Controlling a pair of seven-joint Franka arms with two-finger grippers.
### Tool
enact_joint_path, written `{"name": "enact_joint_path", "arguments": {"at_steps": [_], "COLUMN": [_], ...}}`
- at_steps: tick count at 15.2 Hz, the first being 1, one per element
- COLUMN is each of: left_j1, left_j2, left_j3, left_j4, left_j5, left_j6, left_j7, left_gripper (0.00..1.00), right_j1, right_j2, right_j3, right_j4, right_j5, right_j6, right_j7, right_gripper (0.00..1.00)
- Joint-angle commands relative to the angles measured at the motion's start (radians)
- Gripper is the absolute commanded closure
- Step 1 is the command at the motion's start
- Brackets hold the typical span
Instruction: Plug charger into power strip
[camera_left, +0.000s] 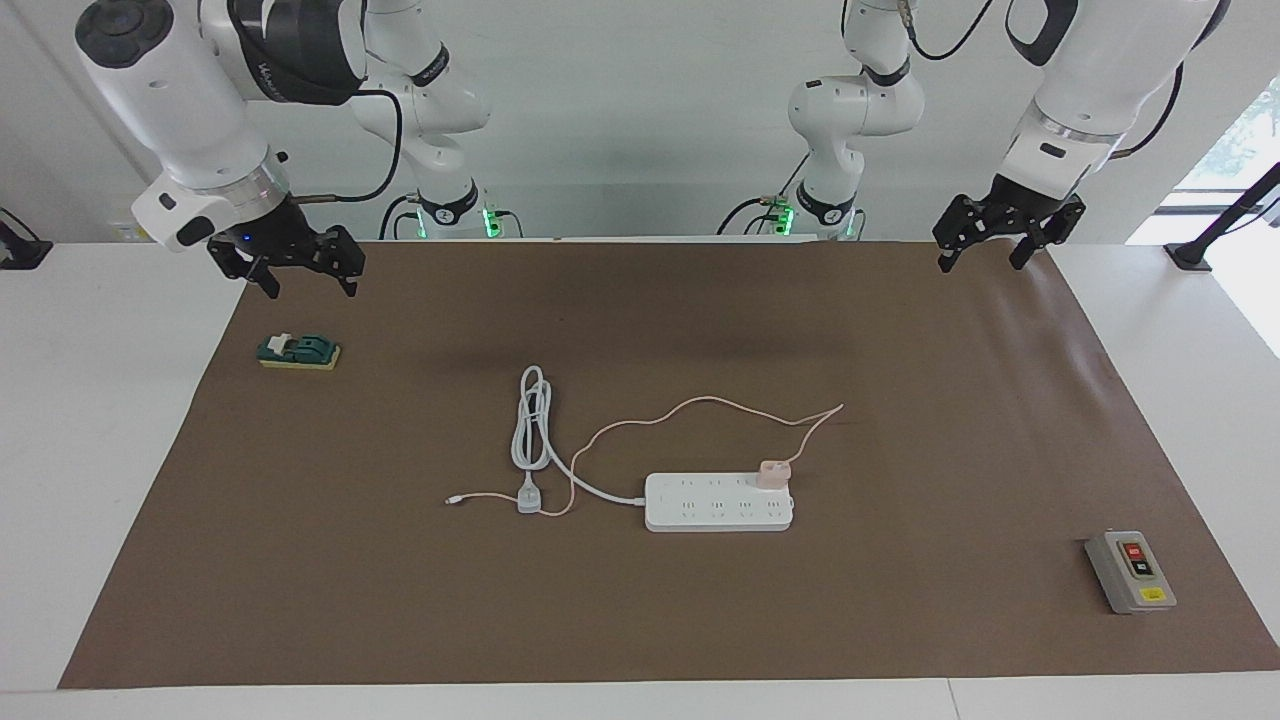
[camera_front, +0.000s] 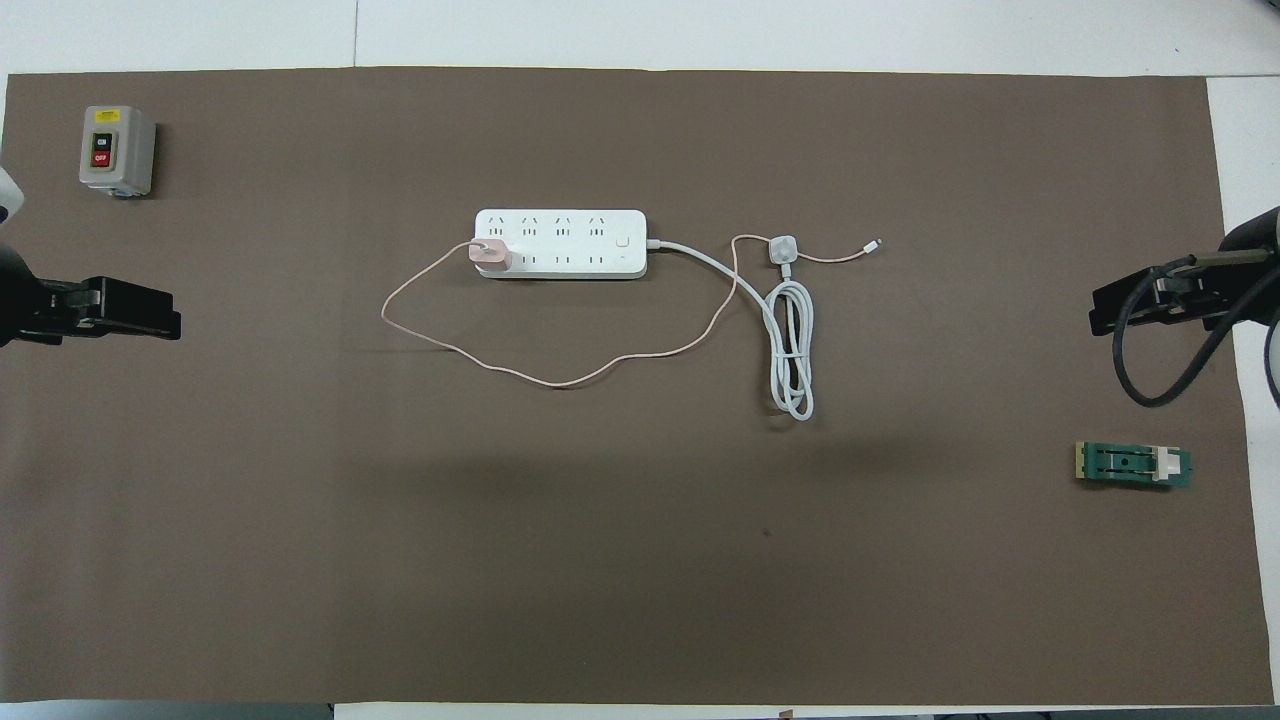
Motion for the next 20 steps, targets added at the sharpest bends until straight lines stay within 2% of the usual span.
{"name": "enact_joint_path", "arguments": {"at_steps": [1,9,12,20], "left_j1": [0.011,0.015,0.024,0.020], "left_j2": [-0.032,-0.035,-0.038,-0.041], "left_j3": [-0.008,-0.028,-0.039,-0.038], "left_j4": [-0.038,-0.035,-0.034,-0.034], "left_j5": [0.008,0.008,0.007,0.007], "left_j6": [0.000,-0.045,-0.060,-0.054], "left_j7": [0.011,0.024,0.097,0.091], "left_gripper": [0.00,0.00,0.00,0.00], "right_j1": [-0.016,-0.016,-0.016,-0.016], "right_j2": [-0.009,-0.009,-0.009,-0.009], "right_j3": [0.010,0.010,0.010,0.010], "right_j4": [0.003,0.003,0.003,0.003], "right_j5": [-0.002,-0.002,-0.004,-0.004], "right_j6": [-0.016,-0.016,-0.016,-0.016], "right_j7": [-0.021,-0.021,-0.021,-0.021], "right_gripper": [0.00,0.00,0.00,0.00]}}
